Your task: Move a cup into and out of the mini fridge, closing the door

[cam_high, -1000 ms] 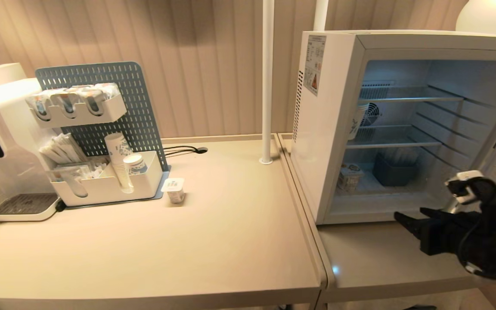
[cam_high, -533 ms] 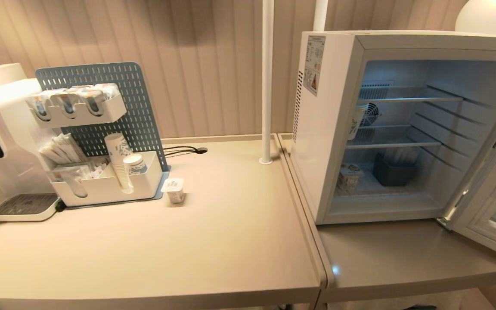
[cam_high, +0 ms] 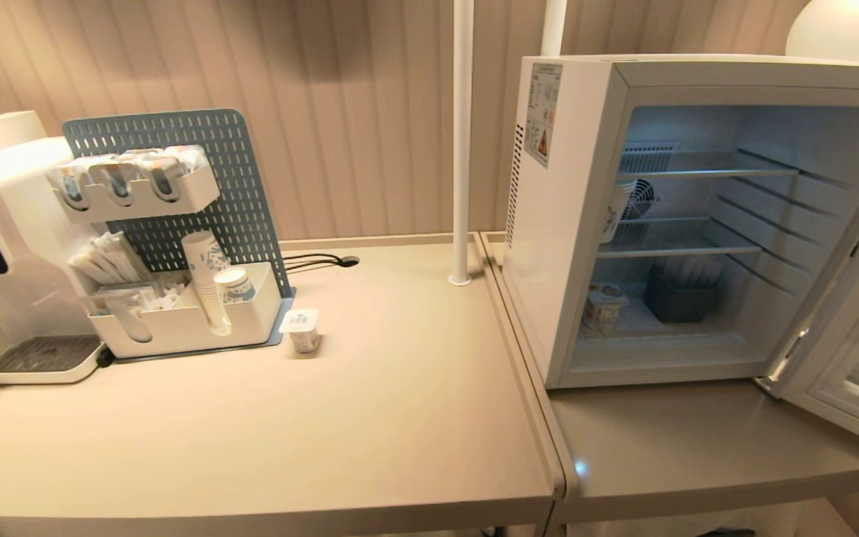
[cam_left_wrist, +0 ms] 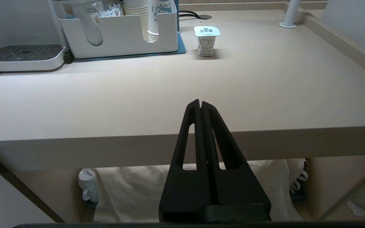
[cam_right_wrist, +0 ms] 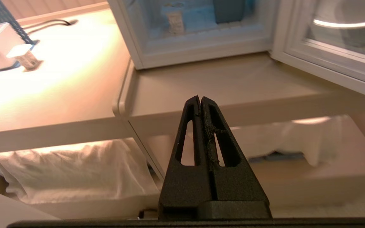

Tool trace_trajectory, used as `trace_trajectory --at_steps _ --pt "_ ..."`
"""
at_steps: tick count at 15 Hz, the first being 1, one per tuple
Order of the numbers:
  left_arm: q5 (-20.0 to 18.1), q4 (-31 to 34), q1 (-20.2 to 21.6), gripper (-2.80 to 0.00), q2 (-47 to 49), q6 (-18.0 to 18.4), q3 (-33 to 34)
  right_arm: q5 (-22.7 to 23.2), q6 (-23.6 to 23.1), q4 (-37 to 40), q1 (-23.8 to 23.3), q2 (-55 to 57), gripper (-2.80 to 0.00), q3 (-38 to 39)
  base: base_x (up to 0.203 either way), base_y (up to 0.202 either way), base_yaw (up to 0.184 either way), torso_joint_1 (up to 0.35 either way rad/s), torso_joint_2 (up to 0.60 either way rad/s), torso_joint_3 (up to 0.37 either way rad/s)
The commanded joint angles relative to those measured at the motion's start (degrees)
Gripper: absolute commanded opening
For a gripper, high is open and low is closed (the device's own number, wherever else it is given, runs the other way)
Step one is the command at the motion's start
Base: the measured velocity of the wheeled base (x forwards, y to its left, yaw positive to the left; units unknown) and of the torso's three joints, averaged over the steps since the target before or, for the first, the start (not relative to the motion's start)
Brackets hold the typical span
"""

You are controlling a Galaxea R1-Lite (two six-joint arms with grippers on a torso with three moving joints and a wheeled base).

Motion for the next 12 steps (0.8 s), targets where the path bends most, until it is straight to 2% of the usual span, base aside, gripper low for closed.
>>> trace_trajectory --at_steps 1,3,4,5,8,12 --pt "0.0 0.0 0.0 -2.8 0.0 -0.1 0.0 0.5 -0.1 -9.1 -0.3 -4.6 -2.8 9.4 0.0 0.0 0.0 0.0 0.0 0.0" --pt "0.0 0.0 -0.1 -2.8 0.1 0.2 0.0 -0.4 -3.2 -24.3 -0.3 -4.5 -2.8 23.5 0.0 0.0 0.0 0.0 0.0 0.0" --pt "0.3 0.8 0.0 -2.8 0.1 0.5 -0.1 -0.8 -4.9 -29.2 -0.3 -4.5 -2.8 29.3 0.0 0.0 0.0 0.0 0.0 0.0" --pt "0.3 1.2 0.0 -2.8 0.0 1.1 0.0 -1.2 -6.1 -30.6 -0.3 -4.5 -2.8 33.0 0.0 0.0 0.0 0.0 0.0 0.0" --pt "0.3 0.8 0.0 -2.8 0.0 0.0 0.1 -2.2 -9.2 -34.6 -0.3 -4.4 -2.8 32.7 0.0 0.0 0.0 0.0 0.0 0.0" --pt "0.3 0.7 0.0 -2.8 0.1 -0.3 0.1 -2.1 -9.3 -34.3 -0.3 -4.3 -2.8 32.6 0.0 0.0 0.0 0.0 0.0 0.0"
